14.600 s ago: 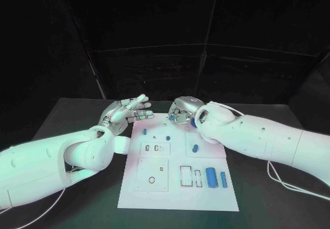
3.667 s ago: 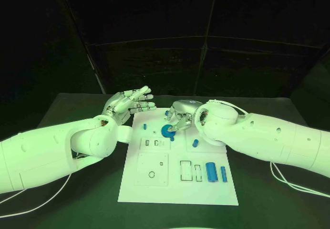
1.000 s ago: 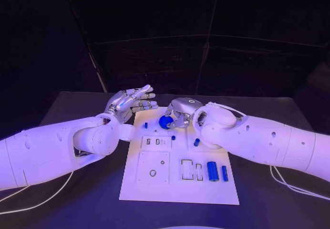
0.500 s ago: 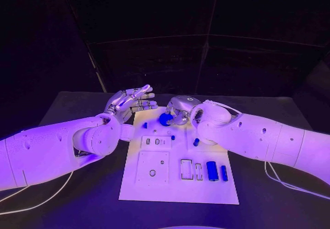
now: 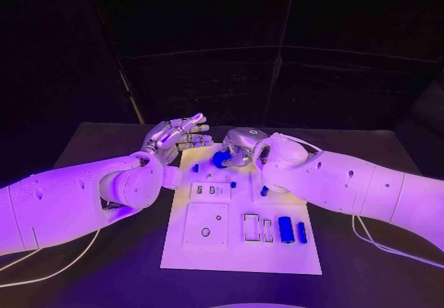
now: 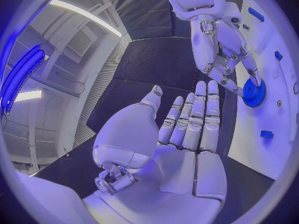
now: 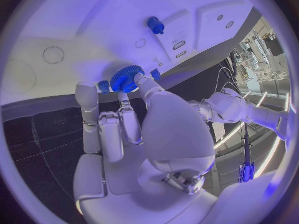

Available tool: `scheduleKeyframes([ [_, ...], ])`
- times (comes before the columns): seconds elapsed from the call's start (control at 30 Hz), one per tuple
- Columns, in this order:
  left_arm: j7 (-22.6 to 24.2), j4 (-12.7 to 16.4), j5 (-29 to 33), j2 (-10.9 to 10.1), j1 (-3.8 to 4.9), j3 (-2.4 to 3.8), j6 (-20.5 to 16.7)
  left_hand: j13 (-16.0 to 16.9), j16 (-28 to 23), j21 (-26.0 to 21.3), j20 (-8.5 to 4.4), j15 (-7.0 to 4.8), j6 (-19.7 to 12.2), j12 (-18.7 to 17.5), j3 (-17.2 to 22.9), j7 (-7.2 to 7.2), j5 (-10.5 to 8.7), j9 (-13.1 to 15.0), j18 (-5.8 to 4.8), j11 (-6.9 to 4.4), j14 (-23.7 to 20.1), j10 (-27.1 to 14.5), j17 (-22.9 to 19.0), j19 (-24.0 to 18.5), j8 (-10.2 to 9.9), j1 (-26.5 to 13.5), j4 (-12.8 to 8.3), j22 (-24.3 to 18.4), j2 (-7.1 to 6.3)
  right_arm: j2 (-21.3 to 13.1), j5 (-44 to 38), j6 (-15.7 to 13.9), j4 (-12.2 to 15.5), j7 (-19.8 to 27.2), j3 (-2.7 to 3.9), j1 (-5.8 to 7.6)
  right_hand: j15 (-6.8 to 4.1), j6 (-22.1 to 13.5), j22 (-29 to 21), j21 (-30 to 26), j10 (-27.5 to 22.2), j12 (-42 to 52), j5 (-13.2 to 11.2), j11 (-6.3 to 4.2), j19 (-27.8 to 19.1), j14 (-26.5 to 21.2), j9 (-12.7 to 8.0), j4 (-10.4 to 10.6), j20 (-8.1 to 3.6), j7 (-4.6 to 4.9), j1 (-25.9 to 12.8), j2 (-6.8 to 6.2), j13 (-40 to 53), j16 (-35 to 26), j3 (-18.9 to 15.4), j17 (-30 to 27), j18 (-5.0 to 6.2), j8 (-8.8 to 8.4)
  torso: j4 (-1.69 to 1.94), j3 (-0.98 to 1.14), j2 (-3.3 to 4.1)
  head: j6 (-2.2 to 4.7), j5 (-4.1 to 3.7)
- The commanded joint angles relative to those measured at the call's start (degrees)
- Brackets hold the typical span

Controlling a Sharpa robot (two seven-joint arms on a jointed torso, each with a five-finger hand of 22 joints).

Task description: Assemble the parts on the task board

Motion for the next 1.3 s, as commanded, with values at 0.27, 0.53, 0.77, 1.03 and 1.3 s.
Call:
scheduleKeyframes([
  [0.27, 0.26, -0.01, -0.22, 0.0, 0.1, 0.03, 0.92, -0.03, -0.19, -0.06, -0.01, -0.07, -0.23, -0.33, 0.0, 2.82, 0.36, -0.03, 0.67, 0.07, 0.47, -0.4, -0.09, 0.26, -0.27, 0.24, -0.43, -0.05, 0.15, 0.13, -0.48, 1.97, -0.46, -2.93, -0.1, -0.05, 0.75, -2.96, -0.67, -0.33, -1.27, -1.09, -0.81, 0.95, -0.19, 4.78, -0.4, -0.04, 0.74, 1.05, -0.9, -0.49, -1.1, 0.0, 0.61, 9.4, -0.7, -1.57, 0.0, 0.0, -0.02, -0.21, 0.07],
  [0.53, 0.24, -0.03, -0.22, -0.04, 0.1, 0.03, 0.95, -0.03, -0.19, -0.06, -0.01, -0.07, -0.23, -0.33, 0.0, 2.82, 0.36, -0.03, 0.67, 0.07, 0.47, -0.4, -0.09, 0.26, -0.27, 0.24, -0.43, -0.05, 0.15, -0.21, -0.79, 1.77, -0.14, -3.77, -0.1, -0.05, 0.77, -3.05, -0.69, -0.34, -1.31, -1.12, -0.82, 0.98, -0.2, 4.77, -0.4, -0.04, 0.77, 1.07, -0.92, -0.5, -1.15, -0.01, 0.62, 9.35, -0.7, -1.62, -0.03, 0.01, -0.02, -0.3, 0.11],
  [0.77, 0.21, -0.18, -0.22, 0.0, 0.1, 0.03, 0.94, -0.03, -0.24, -0.13, -0.01, -0.07, -0.08, -0.34, 0.0, 2.82, 0.36, -0.02, 0.67, 0.07, 0.48, -0.37, -0.09, 0.31, -0.25, 0.22, -0.47, -0.09, 0.15, -0.51, -0.76, 1.67, 0.25, -3.37, -0.1, -0.05, 0.91, -3.41, -1.02, -0.52, -1.53, -1.26, -0.88, 1.11, -0.38, 4.72, -0.37, 0.13, 0.91, 1.19, -1.35, -0.78, -1.32, -0.09, 0.5, 9.12, -0.64, -1.79, -0.09, 0.03, -0.01, -0.45, 0.14],
  [1.03, 0.19, -0.25, -0.22, 0.07, 0.1, 0.03, 0.97, -0.03, -0.24, -0.13, -0.01, -0.07, -0.08, -0.34, 0.0, 2.82, 0.36, -0.02, 0.67, 0.07, 0.48, -0.37, -0.09, 0.31, -0.25, 0.22, -0.47, -0.09, 0.15, -0.63, 0.01, 0.37, 0.53, -2.78, -0.1, -0.05, 1.73, -8.11, -1.83, -1.0, -2.58, -1.89, -2.82, 2.07, -0.87, 4.64, -0.52, 1.34, 1.67, 2.19, -3.2, -2.16, -2.36, -0.19, -1.54, 8.83, -0.53, -4.42, -0.03, -0.02, -0.01, -0.38, 0.08],
  [1.3, 0.21, -0.32, -0.22, -0.14, 0.1, 0.03, 0.95, -0.03, -0.24, -0.13, -0.01, -0.07, -0.08, -0.34, 0.0, 2.82, 0.36, -0.02, 0.67, 0.07, 0.48, -0.37, -0.09, 0.31, -0.25, 0.22, -0.47, -0.09, 0.15, -2.69, 1.88, -4.03, 2.66, -0.77, -0.09, -0.06, 2.02, -7.95, -1.56, -0.77, -2.41, -1.61, -1.65, 2.32, -0.67, 4.7, -0.14, 3.13, 2.05, 2.39, -3.75, -1.85, -2.06, -0.1, -3.54, 9.11, -0.52, -4.08, -0.18, 0.07, -0.11, 0.03, -0.01],
])
